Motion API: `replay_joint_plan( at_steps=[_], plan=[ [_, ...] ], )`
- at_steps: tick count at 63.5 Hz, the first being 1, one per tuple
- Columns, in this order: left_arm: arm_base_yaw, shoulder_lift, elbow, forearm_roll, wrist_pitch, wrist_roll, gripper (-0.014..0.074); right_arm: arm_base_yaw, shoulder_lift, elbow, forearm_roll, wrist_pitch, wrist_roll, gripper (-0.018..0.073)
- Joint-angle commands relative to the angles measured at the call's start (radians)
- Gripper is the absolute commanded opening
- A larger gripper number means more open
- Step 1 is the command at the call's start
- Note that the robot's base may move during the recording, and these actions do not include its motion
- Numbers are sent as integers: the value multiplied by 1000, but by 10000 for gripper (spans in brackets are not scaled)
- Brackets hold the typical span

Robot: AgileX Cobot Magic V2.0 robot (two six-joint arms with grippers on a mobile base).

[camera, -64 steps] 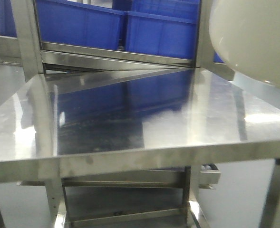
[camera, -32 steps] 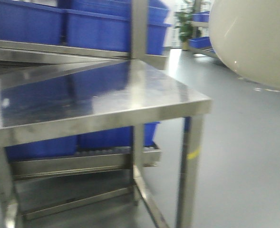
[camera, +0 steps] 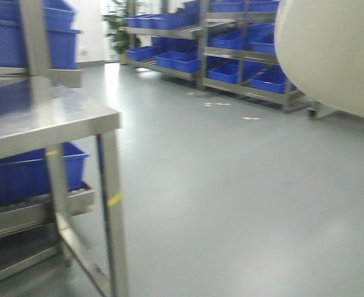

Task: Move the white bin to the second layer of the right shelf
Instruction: 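Hold the white bin in the right gripper while driving away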

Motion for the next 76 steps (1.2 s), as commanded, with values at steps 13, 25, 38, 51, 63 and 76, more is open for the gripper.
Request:
replay_joint_plan(
  at_steps=[13,25,38,51,63,76],
  plan=[
    [-2,-14,27,0,-86,-5,85,-9,2,-31,-5,-96,-2,55],
    [-2,-14,27,0,-86,-5,85,-9,2,-31,-5,-96,-2,55],
    [-2,-14,27,0,-86,-5,85,-9,2,-31,-5,-96,-2,55],
    [-2,-14,27,0,-86,-5,85,-9,2,-31,-5,-96,-2,55],
    [-2,-14,27,0,-86,-5,85,-9,1,-31,-5,-94,-2,55],
    [-2,-14,27,0,-86,-5,85,-9,0,-31,-5,-93,-2,55]
  ],
)
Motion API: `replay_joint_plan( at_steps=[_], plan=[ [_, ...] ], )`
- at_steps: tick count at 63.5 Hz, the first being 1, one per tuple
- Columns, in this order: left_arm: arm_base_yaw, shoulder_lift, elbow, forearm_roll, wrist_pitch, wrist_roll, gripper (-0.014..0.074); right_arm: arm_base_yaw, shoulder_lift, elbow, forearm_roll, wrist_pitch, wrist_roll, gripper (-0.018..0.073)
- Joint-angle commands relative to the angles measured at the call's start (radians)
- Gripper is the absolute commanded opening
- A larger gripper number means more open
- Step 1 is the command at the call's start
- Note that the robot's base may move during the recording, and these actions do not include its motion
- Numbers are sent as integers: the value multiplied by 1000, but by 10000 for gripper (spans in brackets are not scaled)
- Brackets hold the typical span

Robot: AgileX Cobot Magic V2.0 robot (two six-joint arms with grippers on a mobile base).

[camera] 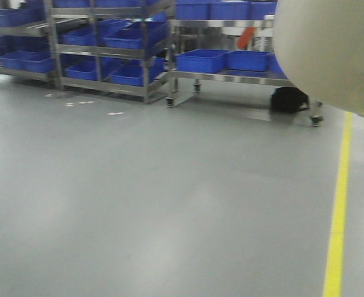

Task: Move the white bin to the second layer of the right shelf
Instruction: 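Hold the white bin in the right gripper while driving away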

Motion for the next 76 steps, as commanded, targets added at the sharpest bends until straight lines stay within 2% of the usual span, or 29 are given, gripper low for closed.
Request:
replay_joint_plan(
  at_steps=[1,76],
  plan=[
    [-2,-14,27,0,-86,-5,85,-9,0,-31,-5,-93,-2,55],
    [-2,-14,27,0,-86,-5,85,-9,0,-31,-5,-89,-2,55]
  ],
)
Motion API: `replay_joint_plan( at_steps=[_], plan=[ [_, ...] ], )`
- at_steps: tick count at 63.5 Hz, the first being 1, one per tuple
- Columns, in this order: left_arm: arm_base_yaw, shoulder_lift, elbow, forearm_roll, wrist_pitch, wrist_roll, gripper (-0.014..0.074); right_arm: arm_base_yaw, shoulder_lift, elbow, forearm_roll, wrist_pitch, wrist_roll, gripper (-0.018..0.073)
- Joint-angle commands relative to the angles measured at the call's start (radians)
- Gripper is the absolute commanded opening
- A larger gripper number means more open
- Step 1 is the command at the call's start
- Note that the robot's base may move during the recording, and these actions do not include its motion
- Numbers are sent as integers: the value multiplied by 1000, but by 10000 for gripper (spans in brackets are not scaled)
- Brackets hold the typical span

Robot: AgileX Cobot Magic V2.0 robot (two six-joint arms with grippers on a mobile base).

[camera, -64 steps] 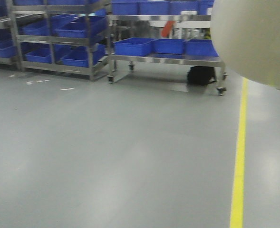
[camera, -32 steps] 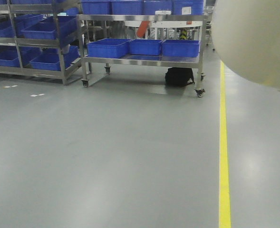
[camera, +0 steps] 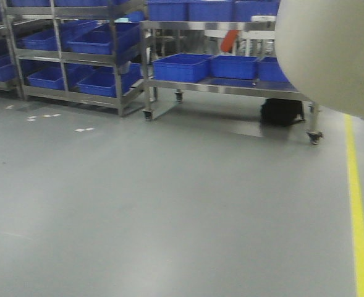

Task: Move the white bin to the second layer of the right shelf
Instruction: 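Hold the white bin in the right gripper while driving away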

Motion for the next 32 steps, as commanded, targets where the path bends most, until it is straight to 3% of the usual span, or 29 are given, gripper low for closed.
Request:
replay_joint_plan(
  at_steps=[1,32],
  plan=[
    [-2,-14,27,0,-86,-5,85,-9,0,-31,-5,-96,-2,55],
    [-2,-14,27,0,-86,-5,85,-9,0,-31,-5,-97,-2,55]
  ],
)
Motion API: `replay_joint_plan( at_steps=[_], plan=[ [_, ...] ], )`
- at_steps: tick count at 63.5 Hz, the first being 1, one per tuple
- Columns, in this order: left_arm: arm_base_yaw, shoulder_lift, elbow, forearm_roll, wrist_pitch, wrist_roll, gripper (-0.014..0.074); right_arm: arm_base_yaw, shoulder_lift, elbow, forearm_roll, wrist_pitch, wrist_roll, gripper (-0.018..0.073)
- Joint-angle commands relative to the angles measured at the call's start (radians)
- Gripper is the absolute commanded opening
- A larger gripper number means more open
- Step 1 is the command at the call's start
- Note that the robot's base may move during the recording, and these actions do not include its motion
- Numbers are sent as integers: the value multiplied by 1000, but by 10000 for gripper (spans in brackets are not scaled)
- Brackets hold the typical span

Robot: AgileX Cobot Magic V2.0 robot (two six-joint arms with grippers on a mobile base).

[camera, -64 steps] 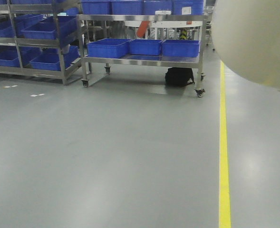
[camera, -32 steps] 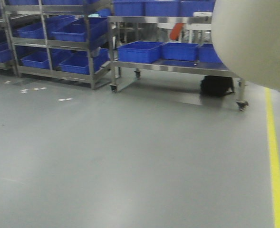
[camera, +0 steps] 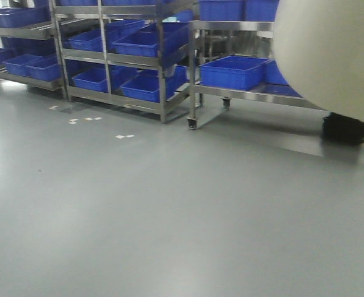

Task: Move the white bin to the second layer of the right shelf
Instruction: 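Hold the white bin in the right gripper while driving away, then keep holding the bin while driving toward the blue-crate shelf rack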

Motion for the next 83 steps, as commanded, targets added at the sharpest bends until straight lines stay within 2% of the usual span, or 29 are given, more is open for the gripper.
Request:
replay_joint_plan(
  at_steps=[1,83],
  plan=[
    [-2,-14,27,0,-86,-5,85,-9,0,-31,-5,-97,-2,55],
    [-2,-14,27,0,-86,-5,85,-9,1,-31,-6,-95,-2,55]
  ],
)
